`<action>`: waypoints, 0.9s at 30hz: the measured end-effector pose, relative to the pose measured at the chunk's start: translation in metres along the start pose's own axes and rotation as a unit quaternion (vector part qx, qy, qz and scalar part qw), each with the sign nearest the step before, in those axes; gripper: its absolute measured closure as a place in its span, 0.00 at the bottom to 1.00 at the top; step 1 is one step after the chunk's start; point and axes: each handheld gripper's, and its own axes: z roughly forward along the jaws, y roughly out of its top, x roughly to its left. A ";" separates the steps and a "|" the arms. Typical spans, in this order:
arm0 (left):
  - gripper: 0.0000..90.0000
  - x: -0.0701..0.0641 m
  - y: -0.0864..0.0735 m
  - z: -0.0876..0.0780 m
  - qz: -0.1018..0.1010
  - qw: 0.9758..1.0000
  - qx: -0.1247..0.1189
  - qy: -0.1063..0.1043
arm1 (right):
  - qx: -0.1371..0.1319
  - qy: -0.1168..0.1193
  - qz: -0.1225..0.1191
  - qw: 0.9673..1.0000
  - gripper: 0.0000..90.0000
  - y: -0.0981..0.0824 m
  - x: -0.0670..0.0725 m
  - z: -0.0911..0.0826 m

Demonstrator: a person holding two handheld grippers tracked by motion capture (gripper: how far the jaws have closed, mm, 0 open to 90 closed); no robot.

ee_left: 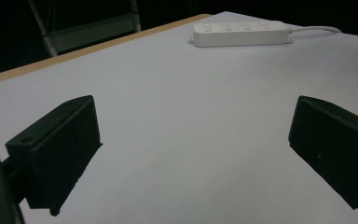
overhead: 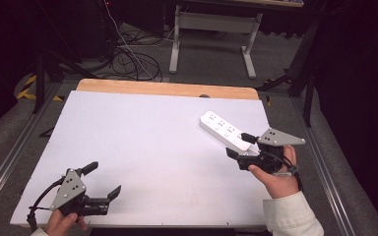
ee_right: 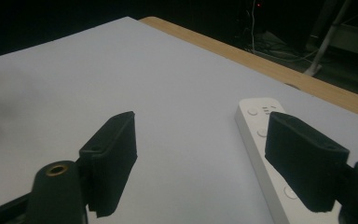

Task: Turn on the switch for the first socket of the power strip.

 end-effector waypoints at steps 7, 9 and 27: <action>0.03 0.001 0.000 0.000 -0.003 1.000 -0.001 -0.001 | -0.012 0.030 -0.009 0.999 0.21 -0.012 0.013 -0.007; 0.03 0.001 0.000 0.000 -0.007 1.000 -0.002 -0.003 | -0.013 0.034 -0.008 0.999 0.21 -0.015 0.014 -0.008; 0.03 0.001 0.001 -0.001 -0.021 1.000 -0.006 -0.009 | -0.019 0.100 -0.010 0.995 0.10 -0.075 0.021 0.013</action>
